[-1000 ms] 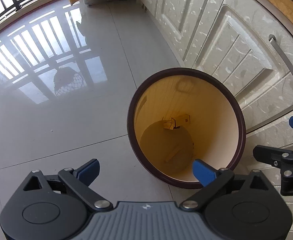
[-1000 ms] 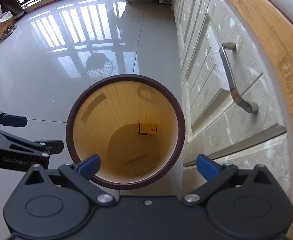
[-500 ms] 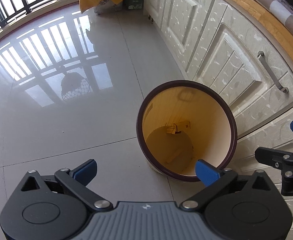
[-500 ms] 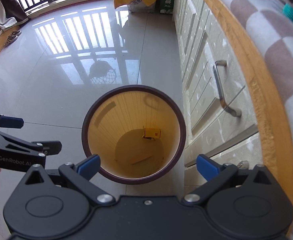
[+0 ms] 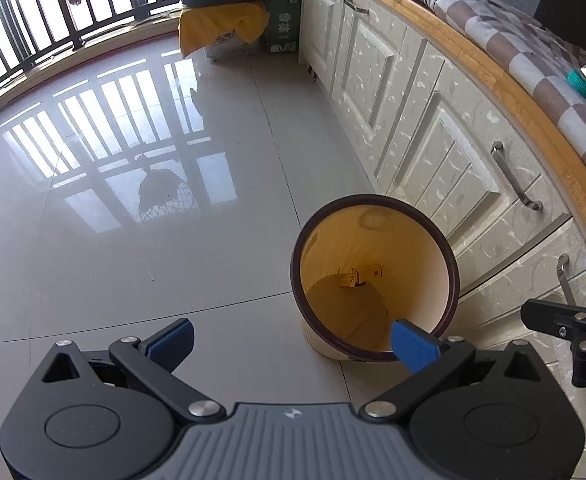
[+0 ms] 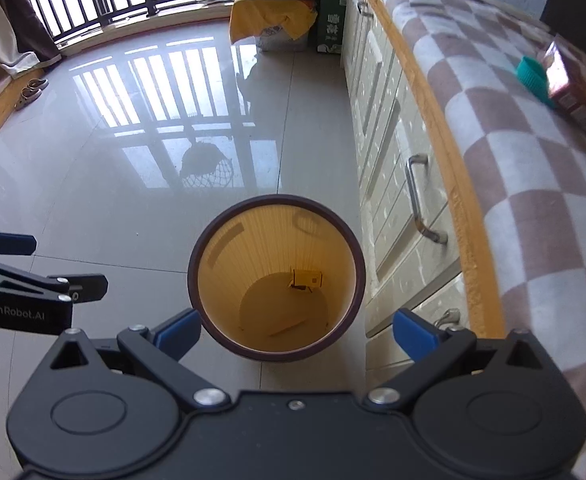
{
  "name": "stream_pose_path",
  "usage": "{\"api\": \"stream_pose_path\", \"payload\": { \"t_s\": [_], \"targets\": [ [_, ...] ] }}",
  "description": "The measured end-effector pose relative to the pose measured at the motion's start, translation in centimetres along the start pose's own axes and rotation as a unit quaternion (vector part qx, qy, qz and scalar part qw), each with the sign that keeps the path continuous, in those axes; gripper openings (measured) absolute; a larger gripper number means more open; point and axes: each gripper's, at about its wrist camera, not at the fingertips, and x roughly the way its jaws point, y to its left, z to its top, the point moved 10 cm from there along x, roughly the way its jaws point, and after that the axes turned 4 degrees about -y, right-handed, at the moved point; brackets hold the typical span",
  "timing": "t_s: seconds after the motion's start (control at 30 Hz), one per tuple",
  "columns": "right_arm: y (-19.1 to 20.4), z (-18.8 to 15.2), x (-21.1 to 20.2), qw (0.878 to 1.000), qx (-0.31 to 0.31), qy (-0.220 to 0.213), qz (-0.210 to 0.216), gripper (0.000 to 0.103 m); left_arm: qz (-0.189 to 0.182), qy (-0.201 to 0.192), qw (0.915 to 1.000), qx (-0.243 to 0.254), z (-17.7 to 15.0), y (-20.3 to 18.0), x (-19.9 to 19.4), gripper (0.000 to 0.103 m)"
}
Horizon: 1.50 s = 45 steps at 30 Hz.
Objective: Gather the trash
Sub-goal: 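Move both tools back toward the trash on the mattress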
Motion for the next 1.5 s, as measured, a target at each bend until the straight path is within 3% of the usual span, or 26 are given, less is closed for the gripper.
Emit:
{"api": "stream_pose_path", "payload": {
  "t_s": [0.6,0.87,1.13,1.37,1.5],
  "targets": [
    [-3.0,2.0,-12.5,0.992,0.028,-0.12,-0.008,0.103,-0.024,-0.101,0.9945,0.011,1.8,-3.6,-11.6,0.103],
    [-7.3,0.6,-18.8,0.978,0.067,-0.198,-0.028,0.103,-0.032,-0.193,0.9804,0.028,3.2,-7.4,-17.0,0.103],
    [-14.1,-3.2,-23.9,0.954,0.102,-0.269,-0.079,0.103,-0.075,-0.274,0.9584,0.033,3.7,-13.8,-20.9,0.103],
    [-21.0,-8.1,-27.1,0.934,0.119,-0.304,-0.142,0.103,-0.13,-0.318,0.9379,0.051,3.0,-20.8,-22.7,0.103],
    [-24.5,-11.1,-28.4,0.924,0.117,-0.324,-0.169,0.103,-0.166,-0.309,0.9354,0.043,2.5,-24.7,-22.3,0.103]
  ]
}}
